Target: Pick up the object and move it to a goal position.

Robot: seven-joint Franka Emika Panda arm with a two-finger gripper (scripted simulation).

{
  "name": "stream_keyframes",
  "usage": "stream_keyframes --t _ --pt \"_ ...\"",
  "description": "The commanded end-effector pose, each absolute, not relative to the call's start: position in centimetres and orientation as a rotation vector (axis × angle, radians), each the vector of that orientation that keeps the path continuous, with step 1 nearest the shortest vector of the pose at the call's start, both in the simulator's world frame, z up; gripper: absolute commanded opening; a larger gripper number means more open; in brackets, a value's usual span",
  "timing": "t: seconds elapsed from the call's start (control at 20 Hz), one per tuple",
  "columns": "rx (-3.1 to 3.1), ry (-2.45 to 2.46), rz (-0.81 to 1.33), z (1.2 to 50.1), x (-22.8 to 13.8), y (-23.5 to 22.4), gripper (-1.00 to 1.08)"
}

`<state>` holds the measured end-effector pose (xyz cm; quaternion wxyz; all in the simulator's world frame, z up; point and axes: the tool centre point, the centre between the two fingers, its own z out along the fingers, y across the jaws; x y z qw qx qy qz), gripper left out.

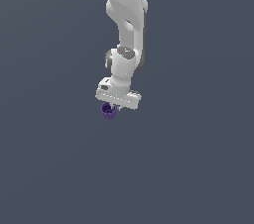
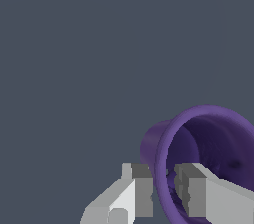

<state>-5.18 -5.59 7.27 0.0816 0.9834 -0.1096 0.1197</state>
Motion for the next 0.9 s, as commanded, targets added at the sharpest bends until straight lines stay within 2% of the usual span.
stream_keyframes --t 0.0,0.5,0.85 --pt "2.939 -0.327 0.359 7.2 -5.1 -5.6 -1.0" --pt "2.939 -0.327 0.359 7.4 -5.1 -5.6 -1.0" --pt "2.939 -0.327 0.359 9.5 -4.9 -6.7 -1.0"
